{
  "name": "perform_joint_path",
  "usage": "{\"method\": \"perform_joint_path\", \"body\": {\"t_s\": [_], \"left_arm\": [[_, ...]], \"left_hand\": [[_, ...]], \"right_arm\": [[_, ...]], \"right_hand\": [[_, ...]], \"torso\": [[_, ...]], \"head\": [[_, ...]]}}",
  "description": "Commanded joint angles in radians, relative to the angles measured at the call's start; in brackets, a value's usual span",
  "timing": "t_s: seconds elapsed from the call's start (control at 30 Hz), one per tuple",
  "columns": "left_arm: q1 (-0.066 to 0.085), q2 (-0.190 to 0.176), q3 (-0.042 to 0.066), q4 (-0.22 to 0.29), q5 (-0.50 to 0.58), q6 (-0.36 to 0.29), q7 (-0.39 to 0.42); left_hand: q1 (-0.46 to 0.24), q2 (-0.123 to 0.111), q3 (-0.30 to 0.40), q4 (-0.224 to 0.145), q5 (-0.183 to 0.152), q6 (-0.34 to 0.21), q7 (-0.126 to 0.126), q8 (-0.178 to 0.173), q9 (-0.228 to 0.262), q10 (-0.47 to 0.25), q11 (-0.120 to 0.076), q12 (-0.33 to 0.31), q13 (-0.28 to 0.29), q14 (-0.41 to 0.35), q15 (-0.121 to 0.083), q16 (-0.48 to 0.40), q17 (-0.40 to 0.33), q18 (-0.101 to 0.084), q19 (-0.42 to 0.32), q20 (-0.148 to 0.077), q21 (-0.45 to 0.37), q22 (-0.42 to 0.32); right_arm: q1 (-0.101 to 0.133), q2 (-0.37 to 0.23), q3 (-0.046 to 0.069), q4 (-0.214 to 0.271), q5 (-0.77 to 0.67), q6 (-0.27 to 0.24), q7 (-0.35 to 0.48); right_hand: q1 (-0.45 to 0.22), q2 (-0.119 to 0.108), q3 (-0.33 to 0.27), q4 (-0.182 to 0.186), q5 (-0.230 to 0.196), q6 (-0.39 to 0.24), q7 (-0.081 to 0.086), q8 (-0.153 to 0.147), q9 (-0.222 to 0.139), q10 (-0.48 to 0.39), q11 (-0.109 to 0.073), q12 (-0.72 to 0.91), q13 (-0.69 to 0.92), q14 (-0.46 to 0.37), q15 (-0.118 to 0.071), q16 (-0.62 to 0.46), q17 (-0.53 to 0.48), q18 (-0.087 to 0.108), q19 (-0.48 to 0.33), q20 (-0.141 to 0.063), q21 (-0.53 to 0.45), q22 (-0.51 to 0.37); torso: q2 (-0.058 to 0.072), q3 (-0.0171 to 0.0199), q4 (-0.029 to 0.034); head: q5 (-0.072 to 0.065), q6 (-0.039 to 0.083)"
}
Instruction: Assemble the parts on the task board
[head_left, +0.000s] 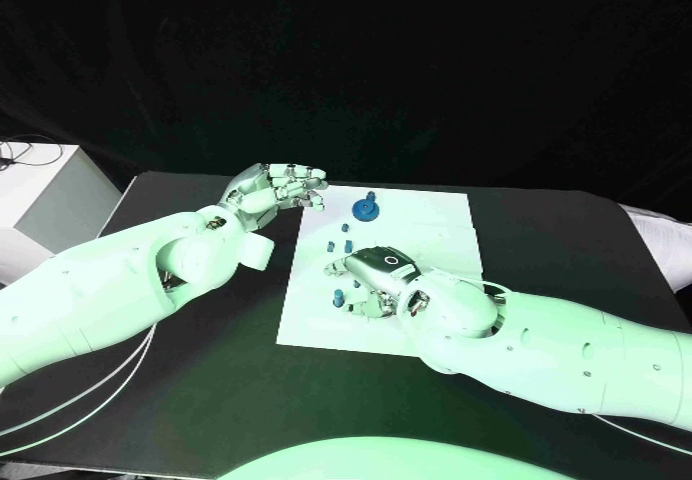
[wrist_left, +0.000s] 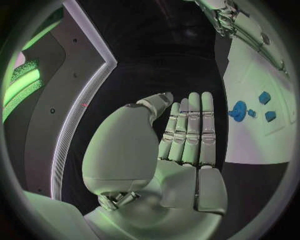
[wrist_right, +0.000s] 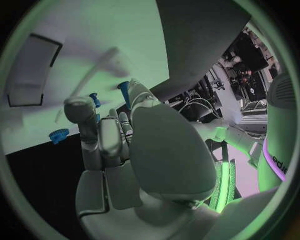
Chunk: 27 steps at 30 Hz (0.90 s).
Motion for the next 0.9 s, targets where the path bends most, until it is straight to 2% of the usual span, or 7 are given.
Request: {"method": "perform_joint_path", "body": {"t_s": [0.03,0.17,0.33,0.47,0.57,0.73,0.9], "left_arm": [[0.000,0.002,0.001,0.002,0.005,0.018,0.003],[0.000,0.004,0.001,0.000,0.005,0.019,0.003],[0.000,0.004,0.000,-0.002,0.006,0.019,0.004],[-0.003,0.000,0.000,-0.003,0.008,0.017,0.004],[-0.012,-0.006,0.000,-0.002,0.011,0.015,0.003],[-0.020,-0.004,0.000,-0.001,0.013,0.015,0.003],[-0.024,-0.002,0.000,-0.001,0.014,0.015,0.004]], "left_hand": [[0.010,0.004,-0.007,0.001,-0.001,0.000,0.004,-0.003,-0.001,0.007,0.003,-0.003,0.002,0.009,0.002,-0.003,0.001,0.010,0.006,0.002,-0.007,0.000],[0.009,0.004,-0.008,0.001,-0.002,0.002,0.003,-0.002,-0.001,0.007,0.003,-0.004,0.002,0.009,0.002,-0.005,0.002,0.010,0.006,0.002,-0.007,0.000],[0.009,0.004,-0.008,0.001,-0.002,0.002,0.003,-0.002,-0.001,0.007,0.003,-0.004,0.002,0.009,0.002,-0.005,0.002,0.010,0.006,0.002,-0.007,0.000],[0.006,0.004,-0.010,0.004,-0.002,0.003,0.003,-0.003,-0.001,0.007,0.003,-0.005,0.002,0.009,0.002,-0.006,0.004,0.010,0.006,0.002,-0.008,-0.001],[0.000,0.004,-0.012,0.008,-0.002,0.001,0.004,-0.004,-0.002,0.006,0.004,-0.007,0.002,0.009,0.003,-0.008,0.006,0.010,0.005,0.003,-0.011,-0.002],[-0.001,0.004,-0.012,0.010,-0.002,0.001,0.005,-0.005,-0.002,0.006,0.004,-0.008,0.002,0.010,0.004,-0.009,0.007,0.010,0.005,0.004,-0.012,-0.003],[-0.003,0.004,-0.013,0.011,-0.001,0.000,0.005,-0.005,-0.003,0.006,0.005,-0.008,0.002,0.010,0.004,-0.010,0.008,0.010,0.005,0.004,-0.013,-0.003]], "right_arm": [[-0.001,-0.011,0.000,0.007,0.021,-0.069,0.001],[0.005,-0.048,0.003,0.030,0.078,-0.105,0.033],[0.041,-0.123,0.007,0.059,0.226,-0.143,0.187],[0.077,-0.191,0.008,0.081,0.373,-0.151,0.275],[0.109,-0.255,0.008,0.099,0.483,-0.127,0.299],[0.134,-0.350,0.008,0.134,0.567,-0.070,0.258],[0.141,-0.417,0.007,0.151,0.599,-0.009,0.119]], "right_hand": [[0.006,-0.003,-0.012,-0.002,0.004,-0.060,-0.008,-0.009,-0.019,-0.011,0.000,0.007,0.001,-0.003,0.008,-0.002,-0.003,0.010,-0.001,0.007,-0.008,-0.004],[0.000,0.006,-0.010,-0.002,0.003,-0.086,-0.003,-0.006,-0.028,0.002,-0.004,0.025,0.004,0.002,0.005,0.004,0.004,0.009,0.005,0.006,0.003,0.001],[0.024,0.045,0.059,-0.013,0.005,0.064,0.063,0.035,0.007,0.089,-0.021,0.087,0.008,-0.011,-0.008,-0.005,-0.017,0.017,-0.010,-0.004,-0.043,-0.023],[0.009,0.046,0.113,-0.011,0.011,0.140,0.064,0.067,0.011,0.193,-0.023,0.129,0.004,-0.012,-0.010,0.000,-0.015,0.012,-0.007,-0.008,-0.023,-0.009],[-0.025,0.056,0.194,-0.009,0.020,0.231,0.034,0.107,0.017,0.343,-0.060,0.158,0.012,0.023,-0.037,0.046,0.058,-0.008,0.033,-0.026,0.124,0.074],[-0.067,0.032,0.249,-0.012,0.007,0.288,0.004,0.129,0.024,0.463,-0.097,0.164,0.035,0.035,-0.068,0.056,0.083,-0.023,0.056,-0.054,0.210,0.124],[-0.187,-0.001,0.215,-0.009,0.003,0.299,-0.017,0.131,0.033,0.579,-0.121,0.261,0.140,0.043,-0.086,0.067,0.104,-0.029,0.064,-0.073,0.251,0.152]], "torso": [[0.000,0.0004,0.0003],[-0.003,-0.0006,0.0013],[-0.004,-0.0003,-0.0025],[-0.008,0.0004,-0.0077],[-0.015,0.0031,-0.0138],[-0.023,0.0024,-0.0150],[-0.029,0.0037,-0.0193]], "head": [[-0.004,0.004],[-0.011,0.007],[-0.020,0.016],[-0.029,0.022],[-0.039,0.023],[-0.070,0.022],[-0.088,0.024]]}}
